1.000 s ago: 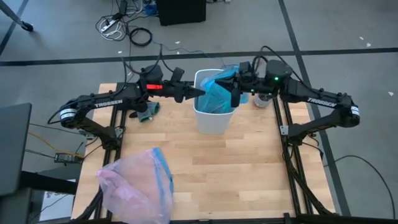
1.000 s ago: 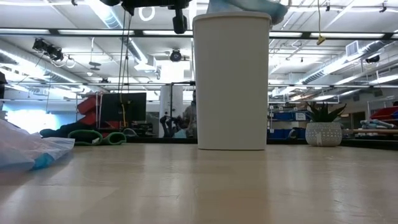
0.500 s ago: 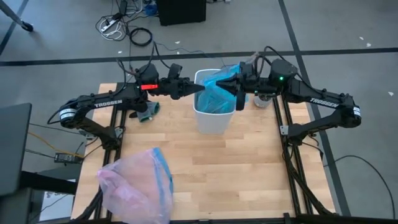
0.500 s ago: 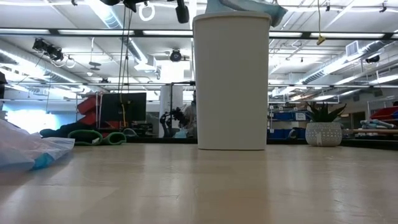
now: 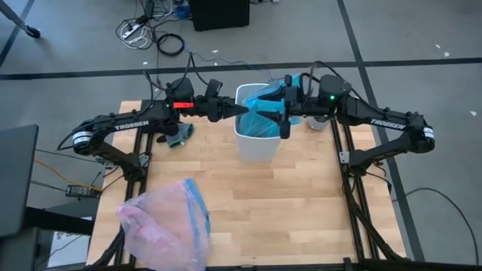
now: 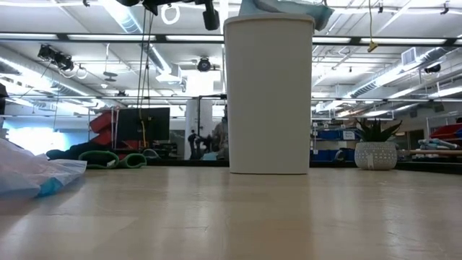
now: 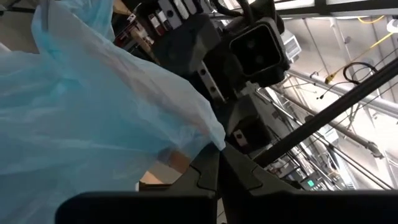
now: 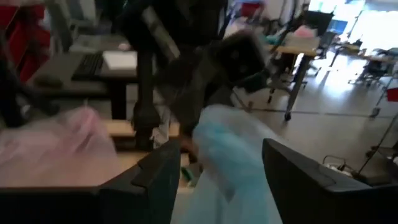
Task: Place trash/remove bag and relplace
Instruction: Remove the trash bag from the trash bin
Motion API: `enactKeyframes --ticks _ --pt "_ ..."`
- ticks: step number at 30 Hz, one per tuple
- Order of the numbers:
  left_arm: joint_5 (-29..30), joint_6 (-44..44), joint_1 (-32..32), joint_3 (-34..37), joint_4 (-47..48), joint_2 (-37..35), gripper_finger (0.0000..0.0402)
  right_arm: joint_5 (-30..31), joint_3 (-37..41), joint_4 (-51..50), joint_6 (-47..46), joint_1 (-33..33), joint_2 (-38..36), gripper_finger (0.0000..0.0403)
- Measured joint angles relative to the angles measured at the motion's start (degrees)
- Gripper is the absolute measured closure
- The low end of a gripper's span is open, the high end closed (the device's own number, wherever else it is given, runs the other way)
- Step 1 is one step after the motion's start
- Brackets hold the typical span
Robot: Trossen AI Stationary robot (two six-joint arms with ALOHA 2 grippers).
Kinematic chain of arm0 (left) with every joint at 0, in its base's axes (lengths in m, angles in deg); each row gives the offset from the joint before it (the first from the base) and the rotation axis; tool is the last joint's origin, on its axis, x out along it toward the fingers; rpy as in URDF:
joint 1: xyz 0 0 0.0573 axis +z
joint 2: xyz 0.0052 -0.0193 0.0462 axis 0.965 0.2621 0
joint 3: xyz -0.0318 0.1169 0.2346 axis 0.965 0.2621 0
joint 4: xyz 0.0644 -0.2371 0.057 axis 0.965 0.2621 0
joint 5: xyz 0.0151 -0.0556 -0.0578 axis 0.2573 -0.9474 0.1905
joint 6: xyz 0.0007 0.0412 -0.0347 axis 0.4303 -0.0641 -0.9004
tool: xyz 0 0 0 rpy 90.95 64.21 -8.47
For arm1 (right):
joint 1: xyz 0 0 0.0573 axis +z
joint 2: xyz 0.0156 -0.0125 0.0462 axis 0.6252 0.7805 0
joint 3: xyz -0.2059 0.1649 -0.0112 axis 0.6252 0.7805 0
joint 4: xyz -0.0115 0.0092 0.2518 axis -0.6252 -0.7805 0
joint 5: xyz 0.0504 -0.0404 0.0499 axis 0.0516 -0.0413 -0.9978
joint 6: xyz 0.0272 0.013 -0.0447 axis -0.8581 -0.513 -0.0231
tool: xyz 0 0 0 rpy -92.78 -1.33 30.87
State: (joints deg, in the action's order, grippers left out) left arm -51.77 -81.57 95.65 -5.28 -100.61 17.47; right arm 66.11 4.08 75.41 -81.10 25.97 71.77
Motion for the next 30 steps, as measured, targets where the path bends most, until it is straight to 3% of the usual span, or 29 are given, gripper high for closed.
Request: enactKeyframes --ticks 4,15,19,24,30 --pt "0.0 -0.5 0.0 0.0 0.0 0.0 0.039 -2.7 0.0 0.8 2.1 0.0 2.0 0.0207" --pt "-0.9 -2.6 -0.7 0.0 1.6 0.0 0.039 -2.2 0.0 3.2 3.1 -0.5 4.6 0.0253" --pt "-0.9 -2.7 -0.8 0.0 1.4 0.0 0.039 -2.7 0.0 3.1 3.1 -1.1 4.7 0.0302" --pt "-0.8 -3.1 -0.8 0.0 0.7 0.0 0.039 -7.3 0.0 2.9 2.1 -2.1 4.7 0.0392" --pt "0.5 -2.1 -1.4 0.0 0.8 0.0 0.039 -0.7 0.0 4.7 -2.0 -2.1 4.6 0.0402"
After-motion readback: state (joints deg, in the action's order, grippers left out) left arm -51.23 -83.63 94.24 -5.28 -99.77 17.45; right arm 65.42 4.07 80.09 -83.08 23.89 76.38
